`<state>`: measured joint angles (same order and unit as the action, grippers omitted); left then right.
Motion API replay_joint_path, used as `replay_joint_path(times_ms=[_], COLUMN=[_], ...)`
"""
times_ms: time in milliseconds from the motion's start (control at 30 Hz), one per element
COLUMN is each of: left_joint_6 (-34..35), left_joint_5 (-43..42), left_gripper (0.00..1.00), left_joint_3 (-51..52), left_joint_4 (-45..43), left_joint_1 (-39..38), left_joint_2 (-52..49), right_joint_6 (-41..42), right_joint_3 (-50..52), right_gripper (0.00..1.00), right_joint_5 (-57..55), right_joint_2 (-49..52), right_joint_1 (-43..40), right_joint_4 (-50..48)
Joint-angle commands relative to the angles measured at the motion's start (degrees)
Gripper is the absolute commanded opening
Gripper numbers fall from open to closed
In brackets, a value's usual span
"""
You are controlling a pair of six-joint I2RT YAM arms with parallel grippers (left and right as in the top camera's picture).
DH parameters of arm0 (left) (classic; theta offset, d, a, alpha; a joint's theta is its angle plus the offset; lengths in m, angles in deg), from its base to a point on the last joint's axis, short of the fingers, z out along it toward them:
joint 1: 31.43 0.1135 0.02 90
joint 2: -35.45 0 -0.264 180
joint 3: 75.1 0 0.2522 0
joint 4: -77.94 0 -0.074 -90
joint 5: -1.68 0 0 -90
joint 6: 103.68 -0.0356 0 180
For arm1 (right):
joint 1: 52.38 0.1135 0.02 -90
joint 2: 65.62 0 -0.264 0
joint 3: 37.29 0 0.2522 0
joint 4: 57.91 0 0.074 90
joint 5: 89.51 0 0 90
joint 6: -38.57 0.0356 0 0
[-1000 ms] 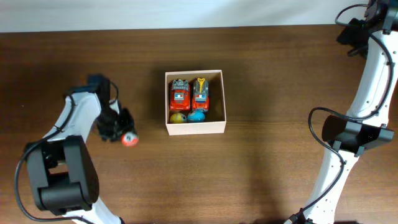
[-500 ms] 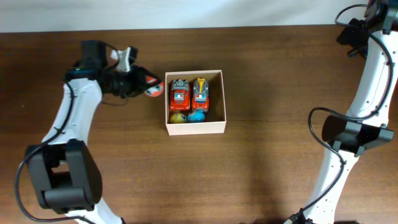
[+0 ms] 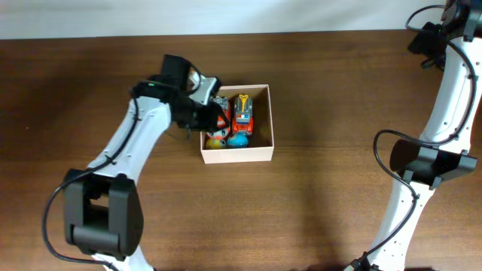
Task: Pack container
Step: 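Carry the red ball right into the pink box, then lower the red ball between the balls and vehicles in the box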
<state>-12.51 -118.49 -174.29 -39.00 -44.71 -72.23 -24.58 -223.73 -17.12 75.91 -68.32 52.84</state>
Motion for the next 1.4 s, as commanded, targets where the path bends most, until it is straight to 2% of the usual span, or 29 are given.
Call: replay_joint_path(times_ms=[0, 200, 333, 367, 467, 500, 600, 667, 1267, 1367], left_joint_6=[-2.3, -2.3, -2.3, -2.3, -2.3, -2.3, -2.3, -2.3, -2.3, -2.3], left_joint_5=[9.5, 9.7, 9.7, 9.7, 9.7, 9.7, 9.7, 9.7, 9.7, 10.6], left_gripper=[0.27, 0.27, 0.31, 0.35, 0.63, 0.68, 0.80, 0.85, 0.84, 0.75], left_joint_3=[-1.0, -1.0, -1.0, -1.0, -1.0, -1.0, -1.0, -1.0, -1.0, -1.0], left_joint_4=[0.4, 0.4, 0.4, 0.4, 0.4, 0.4, 0.4, 0.4, -0.5, -1.9], left_joint_1=[-1.6, -2.6, -2.8, -2.9, -2.9, -2.9, -2.9, -2.9, -2.9, -2.9], left_joint_2=[-0.4, -0.4, -0.4, -0.4, -0.4, -0.4, -0.4, -0.4, -0.4, -0.4], right_joint_6=[0.5, 0.5, 0.5, 0.5, 0.5, 0.5, 0.5, 0.5, 0.5, 0.5], right_joint_3=[-0.9, -0.9, -0.9, -0.9, -0.9, -0.9, -0.9, -0.9, -0.9, -0.9], right_gripper=[0.99, 0.99, 0.99, 0.99, 0.99, 0.99, 0.99, 0.99, 0.99, 0.99], right_joint_5=[-1.0, -1.0, -1.0, -1.0, -1.0, -1.0, -1.0, -1.0, -1.0, -1.0], right_joint_2=[-1.7, -1.7, -1.7, -1.7, -1.7, -1.7, -1.7, -1.7, -1.7, -1.7], right_joint_1=[-0.2, -0.2, -0.2, -0.2, -0.2, -0.2, -0.2, -0.2, -0.2, -0.2], right_joint_4=[0.3, 0.3, 0.3, 0.3, 0.3, 0.3, 0.3, 0.3, 0.3, 0.3])
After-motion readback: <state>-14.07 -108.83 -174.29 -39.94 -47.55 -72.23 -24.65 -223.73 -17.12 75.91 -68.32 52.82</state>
